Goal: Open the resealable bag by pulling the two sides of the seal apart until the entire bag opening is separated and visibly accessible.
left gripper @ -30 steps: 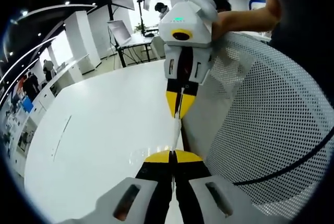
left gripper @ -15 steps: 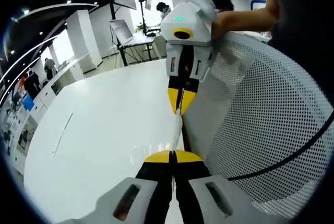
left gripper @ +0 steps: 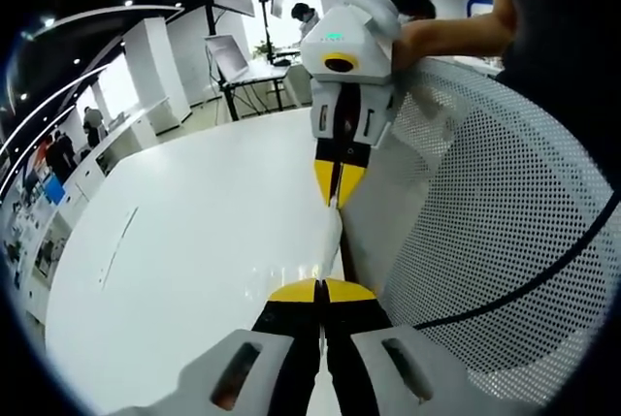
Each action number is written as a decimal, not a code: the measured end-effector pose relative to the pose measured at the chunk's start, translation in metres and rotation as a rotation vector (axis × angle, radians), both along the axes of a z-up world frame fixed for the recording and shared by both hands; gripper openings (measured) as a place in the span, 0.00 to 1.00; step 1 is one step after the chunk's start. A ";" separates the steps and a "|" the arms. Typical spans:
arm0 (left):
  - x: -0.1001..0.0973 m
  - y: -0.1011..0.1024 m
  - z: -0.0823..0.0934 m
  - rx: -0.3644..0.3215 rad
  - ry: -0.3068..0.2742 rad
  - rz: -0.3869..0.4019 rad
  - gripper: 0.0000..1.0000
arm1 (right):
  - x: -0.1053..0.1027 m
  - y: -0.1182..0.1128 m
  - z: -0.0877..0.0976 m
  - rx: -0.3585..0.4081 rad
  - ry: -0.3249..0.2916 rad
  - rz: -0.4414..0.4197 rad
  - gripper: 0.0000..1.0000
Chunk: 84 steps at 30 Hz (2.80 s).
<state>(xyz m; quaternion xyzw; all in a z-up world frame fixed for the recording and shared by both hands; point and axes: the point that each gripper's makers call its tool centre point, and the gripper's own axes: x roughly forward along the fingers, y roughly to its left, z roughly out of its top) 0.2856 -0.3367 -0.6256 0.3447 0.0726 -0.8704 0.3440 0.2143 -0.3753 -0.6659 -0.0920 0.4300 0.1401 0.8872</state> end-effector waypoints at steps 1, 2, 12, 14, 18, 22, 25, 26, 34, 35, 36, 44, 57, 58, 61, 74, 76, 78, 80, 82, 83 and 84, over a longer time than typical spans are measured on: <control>0.001 0.000 0.000 0.001 0.000 0.001 0.00 | 0.000 0.000 0.000 0.000 0.000 0.001 0.00; 0.001 0.001 0.000 0.001 0.000 0.001 0.00 | 0.000 0.000 0.000 -0.001 0.001 0.000 0.00; 0.004 0.002 -0.001 0.006 -0.004 0.008 0.00 | -0.002 -0.002 -0.003 -0.020 0.017 0.003 0.00; 0.003 0.002 -0.002 0.011 -0.002 0.009 0.00 | -0.003 -0.003 -0.003 -0.027 0.020 0.005 0.00; 0.003 0.001 -0.005 0.015 -0.008 0.008 0.00 | -0.003 -0.005 -0.003 -0.043 0.020 0.011 0.00; 0.001 0.002 -0.007 0.021 -0.012 0.000 0.00 | -0.003 -0.006 -0.003 -0.060 0.021 0.019 0.00; 0.002 0.004 -0.010 0.019 -0.030 -0.017 0.02 | -0.003 -0.006 -0.002 -0.063 0.019 0.022 0.00; 0.003 0.003 -0.010 0.003 -0.047 -0.013 0.06 | -0.003 -0.005 -0.003 -0.063 0.020 0.026 0.00; 0.003 -0.003 0.000 -0.017 -0.041 0.002 0.18 | -0.002 -0.002 -0.003 -0.073 0.017 0.051 0.00; 0.003 -0.004 0.000 -0.016 -0.041 0.004 0.19 | -0.002 -0.002 -0.002 -0.074 0.017 0.054 0.00; 0.003 -0.006 0.001 -0.018 -0.044 0.008 0.19 | -0.002 -0.002 -0.002 -0.077 0.016 0.059 0.00; -0.003 -0.022 0.000 0.012 -0.014 0.059 0.20 | -0.002 0.000 -0.003 -0.089 0.019 0.080 0.00; -0.019 -0.043 -0.013 0.082 -0.007 0.073 0.16 | -0.001 0.003 0.000 -0.113 0.005 0.116 0.00; -0.022 -0.043 -0.012 0.089 0.012 0.073 0.16 | -0.001 0.002 0.000 -0.119 0.006 0.119 0.00; -0.025 -0.044 -0.010 0.088 0.035 0.073 0.16 | 0.000 0.002 0.000 -0.117 0.004 0.116 0.00; -0.033 -0.037 -0.024 0.117 0.012 0.040 0.16 | 0.002 0.003 0.001 -0.121 -0.002 0.124 0.00; -0.034 -0.037 -0.024 0.121 0.019 0.040 0.16 | 0.001 0.003 0.000 -0.122 0.001 0.129 0.00; -0.033 -0.037 -0.025 0.128 0.028 0.048 0.16 | 0.002 0.004 0.001 -0.127 -0.001 0.134 0.00; -0.032 -0.037 -0.026 0.133 0.025 0.051 0.15 | 0.002 0.004 0.002 -0.131 -0.007 0.140 0.00; -0.032 -0.035 -0.030 0.153 0.017 0.043 0.15 | 0.003 0.005 0.003 -0.138 -0.013 0.149 0.00; -0.032 -0.034 -0.031 0.156 0.009 0.042 0.15 | 0.003 0.006 0.003 -0.139 -0.014 0.152 0.00; -0.031 -0.033 -0.033 0.163 -0.001 0.041 0.15 | 0.003 0.006 0.003 -0.139 -0.015 0.155 0.00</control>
